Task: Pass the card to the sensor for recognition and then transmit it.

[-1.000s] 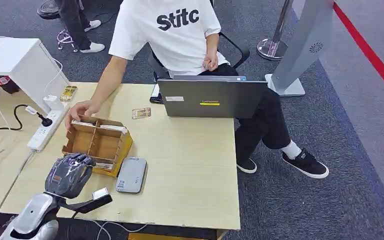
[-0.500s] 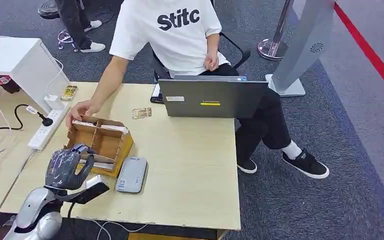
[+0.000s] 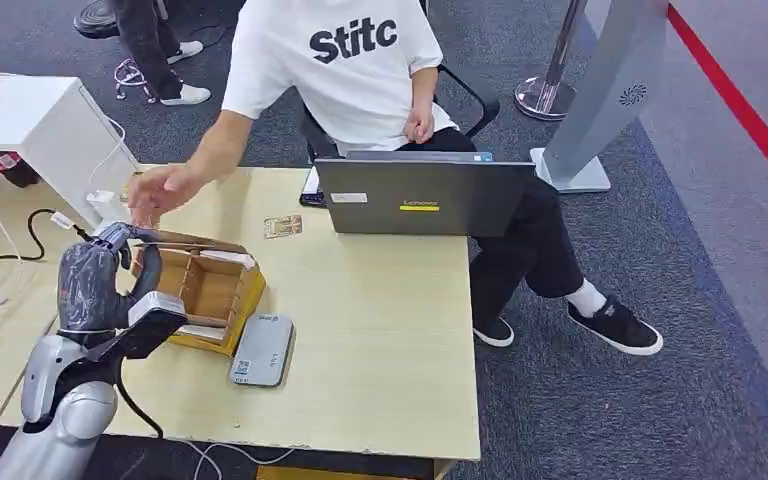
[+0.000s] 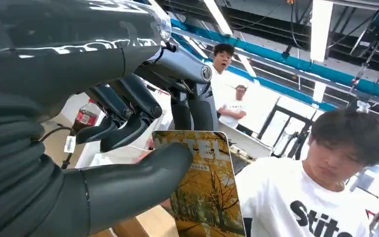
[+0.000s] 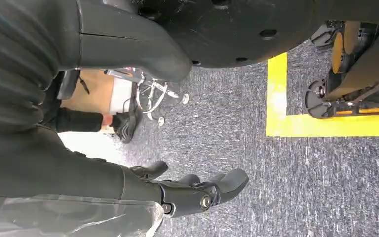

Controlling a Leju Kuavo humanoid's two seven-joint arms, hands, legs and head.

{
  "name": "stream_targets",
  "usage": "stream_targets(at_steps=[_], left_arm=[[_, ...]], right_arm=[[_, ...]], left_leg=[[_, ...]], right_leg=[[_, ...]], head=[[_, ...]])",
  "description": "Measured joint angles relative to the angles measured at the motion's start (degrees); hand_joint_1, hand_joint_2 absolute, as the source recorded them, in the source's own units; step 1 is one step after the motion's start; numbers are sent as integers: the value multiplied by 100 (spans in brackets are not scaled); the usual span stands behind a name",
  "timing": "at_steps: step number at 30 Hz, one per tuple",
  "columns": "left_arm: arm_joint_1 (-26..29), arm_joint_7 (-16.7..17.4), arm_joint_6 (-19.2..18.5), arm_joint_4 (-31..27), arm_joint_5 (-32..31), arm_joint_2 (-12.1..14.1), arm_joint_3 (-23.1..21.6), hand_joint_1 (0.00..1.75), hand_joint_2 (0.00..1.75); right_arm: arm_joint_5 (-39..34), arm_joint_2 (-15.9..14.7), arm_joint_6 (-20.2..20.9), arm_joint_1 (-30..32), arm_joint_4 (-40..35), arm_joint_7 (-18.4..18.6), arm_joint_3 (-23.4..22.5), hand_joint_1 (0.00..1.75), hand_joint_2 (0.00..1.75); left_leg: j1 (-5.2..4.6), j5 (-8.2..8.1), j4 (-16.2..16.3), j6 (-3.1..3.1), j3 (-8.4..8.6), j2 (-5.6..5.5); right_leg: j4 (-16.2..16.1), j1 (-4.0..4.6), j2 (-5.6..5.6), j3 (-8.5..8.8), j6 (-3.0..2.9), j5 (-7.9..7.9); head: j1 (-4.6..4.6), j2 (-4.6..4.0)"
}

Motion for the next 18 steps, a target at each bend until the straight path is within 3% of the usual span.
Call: stream_targets(at_steps=[11, 12, 13, 14, 18], left_arm=[[10, 79, -52, 22, 90, -79, 146, 175, 175], [9, 81, -55, 33, 90, -79, 153, 166, 175], [9, 81, -66, 42, 96, -81, 162, 38, 175], [9, 83, -103, 50, 120, -85, 179, 0, 175], [42, 98, -206, 55, 203, -105, 218, 0, 175]], right_arm=[[0, -9, 4, 1, 0, -4, 0, 0, 175], [0, -9, 4, 0, 0, -4, 0, 0, 175], [0, -9, 4, 0, 0, -9, 0, 0, 175], [0, -9, 4, 1, 0, -13, 0, 0, 175], [-7, -11, 7, 0, 0, -17, 0, 0, 175]], left_leg=[[-2, 0, 1, 0, 0, 0], [-2, 0, 1, 0, 0, 0], [-2, 0, 1, 0, 0, 0], [-2, 0, 0, 0, 0, 0], [-2, -1, 0, 0, -2, 0]], right_leg=[[0, -1, 0, 2, 1, 0], [0, -1, 0, 1, 1, 0], [0, -1, 1, 1, 1, 0], [0, -1, 1, 1, 0, 0], [-1, -1, 1, 1, 0, -1]], head=[[-2, 0], [0, 0], [0, 2], [0, 2], [0, 2]])
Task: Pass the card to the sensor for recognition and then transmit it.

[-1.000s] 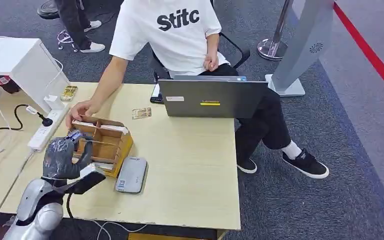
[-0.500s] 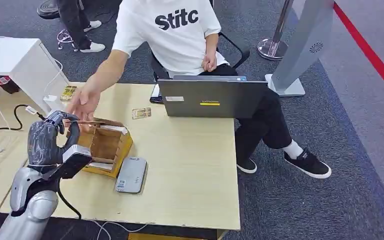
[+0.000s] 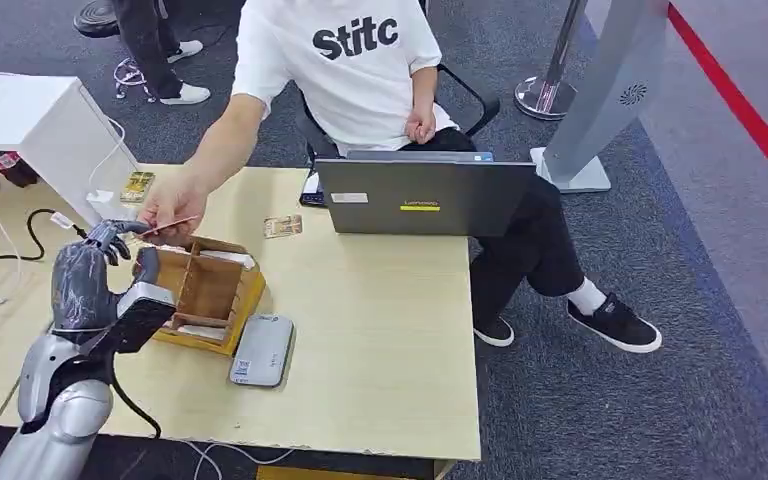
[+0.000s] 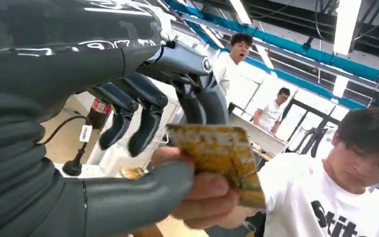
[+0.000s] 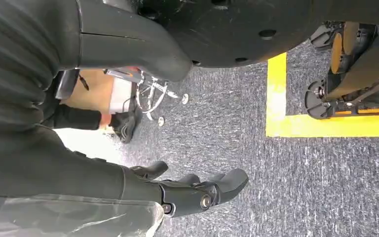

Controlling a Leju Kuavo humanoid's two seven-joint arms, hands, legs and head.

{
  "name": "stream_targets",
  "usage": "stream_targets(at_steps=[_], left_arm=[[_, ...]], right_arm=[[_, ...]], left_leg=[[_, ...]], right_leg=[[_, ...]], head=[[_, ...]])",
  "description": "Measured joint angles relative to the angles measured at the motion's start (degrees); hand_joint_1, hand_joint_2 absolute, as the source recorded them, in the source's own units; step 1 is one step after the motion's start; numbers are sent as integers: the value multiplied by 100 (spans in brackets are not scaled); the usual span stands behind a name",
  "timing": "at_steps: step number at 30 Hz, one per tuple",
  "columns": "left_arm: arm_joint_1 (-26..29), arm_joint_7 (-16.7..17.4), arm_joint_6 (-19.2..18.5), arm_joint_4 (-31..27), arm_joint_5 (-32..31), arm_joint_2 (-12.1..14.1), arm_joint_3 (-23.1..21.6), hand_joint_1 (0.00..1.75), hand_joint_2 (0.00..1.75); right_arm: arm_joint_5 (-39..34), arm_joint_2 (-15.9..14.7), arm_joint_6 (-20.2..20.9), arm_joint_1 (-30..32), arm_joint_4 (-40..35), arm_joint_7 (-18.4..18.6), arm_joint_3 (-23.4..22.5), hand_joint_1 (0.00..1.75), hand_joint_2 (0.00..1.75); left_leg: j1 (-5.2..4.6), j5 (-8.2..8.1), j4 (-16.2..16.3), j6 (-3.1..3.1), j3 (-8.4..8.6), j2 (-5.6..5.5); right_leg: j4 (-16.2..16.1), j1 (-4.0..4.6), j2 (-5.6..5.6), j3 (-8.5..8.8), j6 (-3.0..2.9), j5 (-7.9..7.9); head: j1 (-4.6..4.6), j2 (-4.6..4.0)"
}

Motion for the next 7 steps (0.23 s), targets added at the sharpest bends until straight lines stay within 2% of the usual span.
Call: stream_targets(at_steps=[7], left_arm=[[275, -48, 57, -4, 234, -50, 118, 0, 175]], right_arm=[[-48, 0, -7, 3, 2, 0, 0, 0, 175]], left_leg=[[0, 0, 0, 0, 0, -1]], right_leg=[[0, 0, 0, 0, 1, -1]], head=[[2, -2]])
